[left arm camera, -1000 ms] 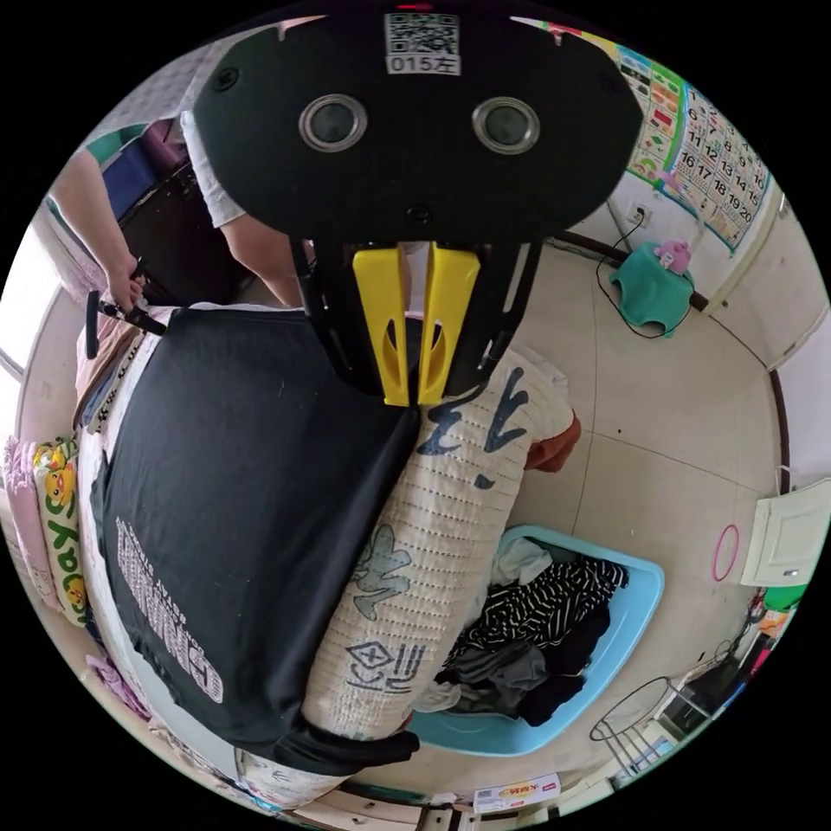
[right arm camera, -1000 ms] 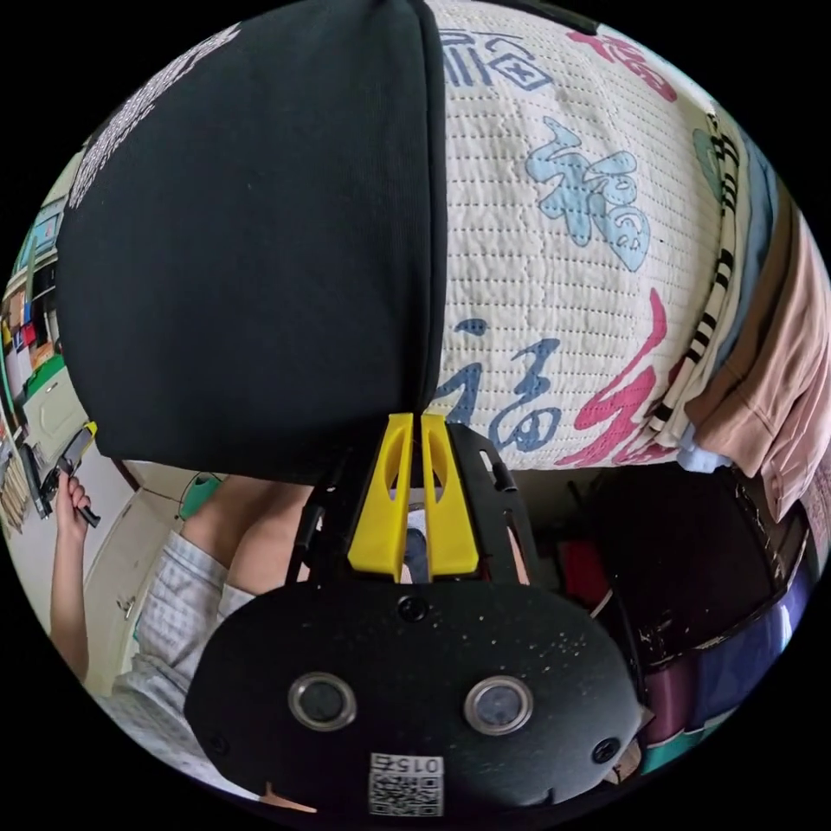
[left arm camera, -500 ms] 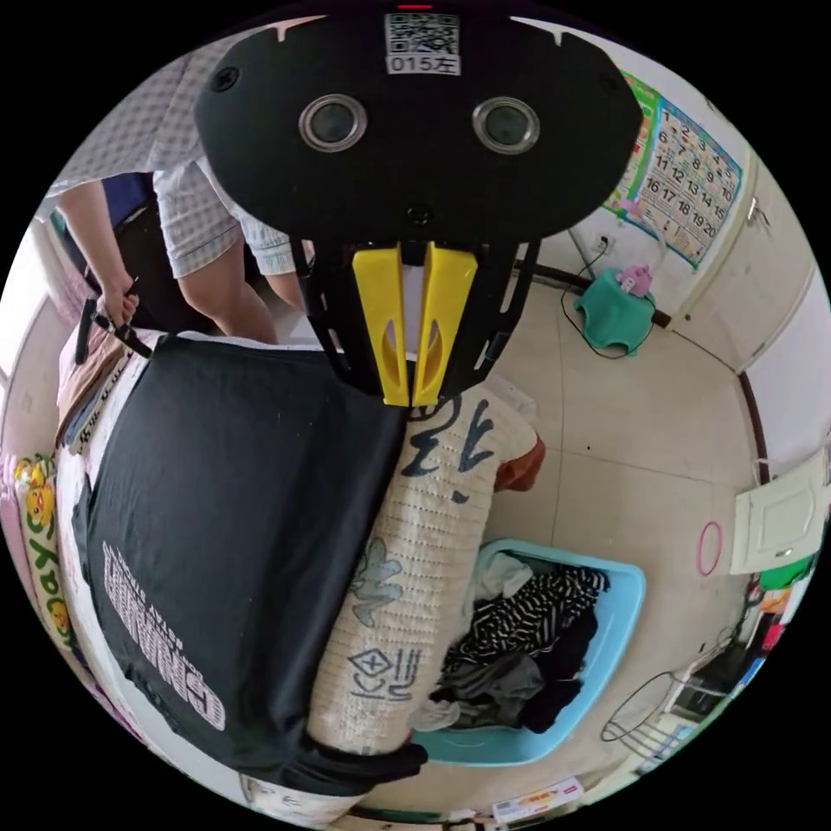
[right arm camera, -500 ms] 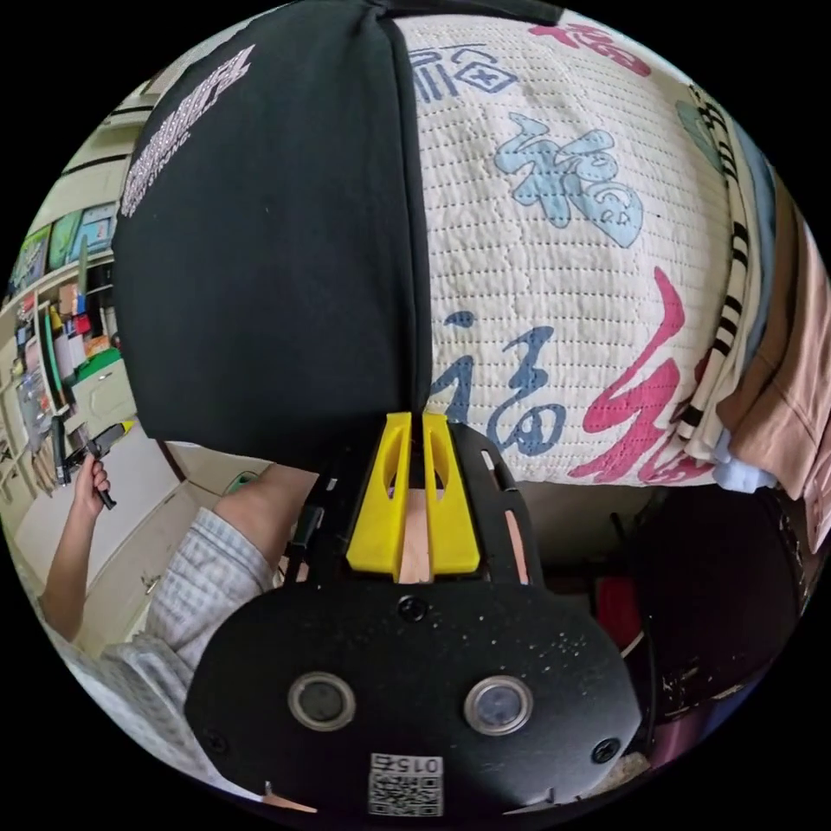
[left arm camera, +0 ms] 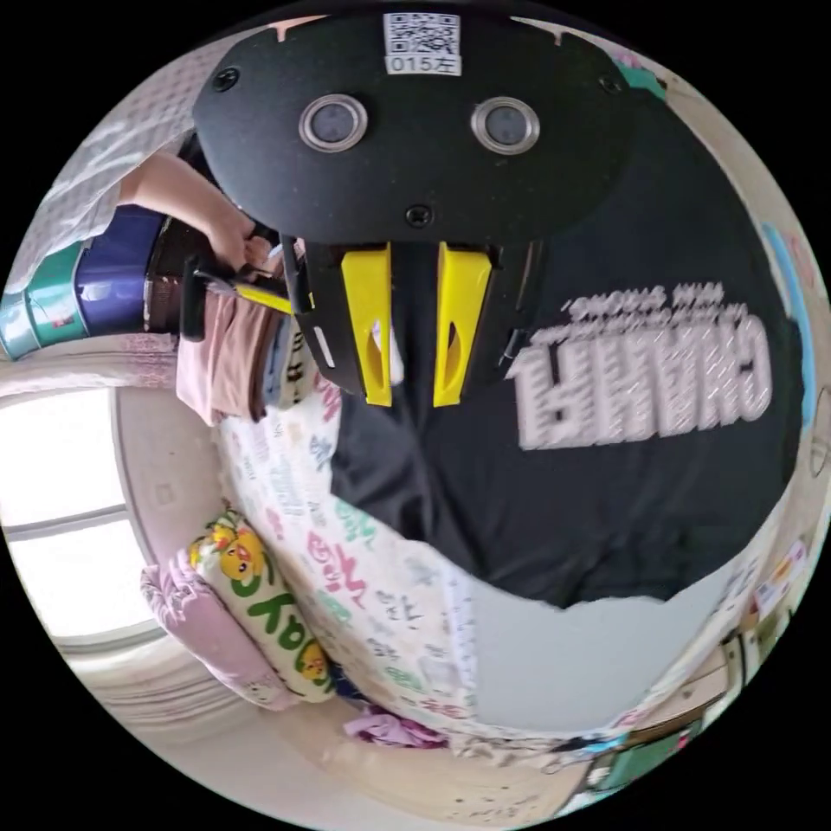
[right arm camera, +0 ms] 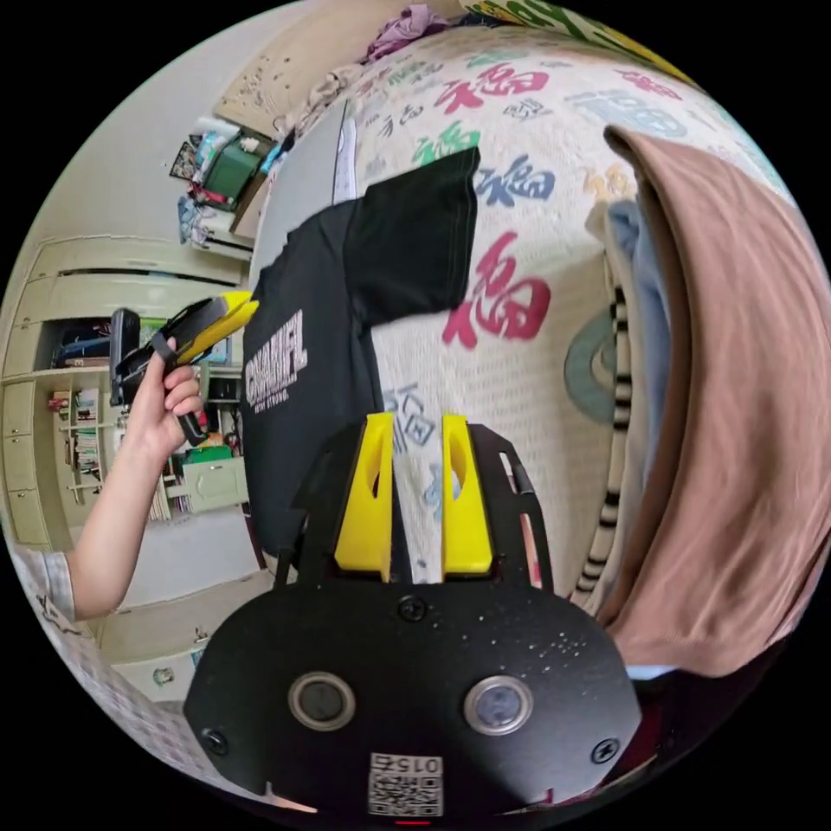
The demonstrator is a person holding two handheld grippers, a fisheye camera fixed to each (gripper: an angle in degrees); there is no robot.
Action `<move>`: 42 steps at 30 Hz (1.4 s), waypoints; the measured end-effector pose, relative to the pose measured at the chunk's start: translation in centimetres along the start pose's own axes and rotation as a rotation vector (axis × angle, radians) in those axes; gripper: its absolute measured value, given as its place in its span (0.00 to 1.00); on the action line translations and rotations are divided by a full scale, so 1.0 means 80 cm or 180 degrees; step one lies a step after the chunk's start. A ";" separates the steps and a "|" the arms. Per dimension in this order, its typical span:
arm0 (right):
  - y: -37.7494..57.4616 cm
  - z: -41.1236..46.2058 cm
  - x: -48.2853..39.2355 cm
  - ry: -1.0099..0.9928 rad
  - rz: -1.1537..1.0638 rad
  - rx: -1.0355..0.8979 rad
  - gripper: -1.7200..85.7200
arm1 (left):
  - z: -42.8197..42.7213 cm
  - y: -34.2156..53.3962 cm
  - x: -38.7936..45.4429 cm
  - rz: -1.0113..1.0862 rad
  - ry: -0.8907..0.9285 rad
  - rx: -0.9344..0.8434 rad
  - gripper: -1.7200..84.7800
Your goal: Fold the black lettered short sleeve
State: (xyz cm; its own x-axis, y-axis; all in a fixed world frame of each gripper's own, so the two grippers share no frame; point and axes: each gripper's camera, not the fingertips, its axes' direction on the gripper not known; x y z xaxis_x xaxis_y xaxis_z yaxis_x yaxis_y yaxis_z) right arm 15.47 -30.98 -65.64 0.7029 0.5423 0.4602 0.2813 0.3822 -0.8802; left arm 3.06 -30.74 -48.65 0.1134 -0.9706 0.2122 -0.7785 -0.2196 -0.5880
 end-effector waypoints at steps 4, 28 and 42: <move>-0.047 0.012 0.031 -0.0106 0.0031 0.0236 0.13 | 0.094 -0.096 0.079 0.0277 0.0105 -0.0166 0.12; -0.034 0.078 -0.010 -0.0107 -0.0183 0.0434 0.02 | 0.166 -0.152 0.116 0.0383 -0.0101 0.0140 0.02; 0.042 0.224 -0.250 -0.0344 -0.1551 -0.0612 0.03 | -0.050 0.125 -0.200 -0.1192 -0.0662 0.0442 0.05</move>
State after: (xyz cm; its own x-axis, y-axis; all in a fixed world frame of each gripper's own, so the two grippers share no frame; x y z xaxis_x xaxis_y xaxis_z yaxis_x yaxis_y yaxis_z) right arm -9.36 -27.13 -75.75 0.3925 0.4142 0.8212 0.6799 0.4706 -0.5623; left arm -9.03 -16.98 -54.79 0.5043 -0.8178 0.2773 -0.5716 -0.5569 -0.6026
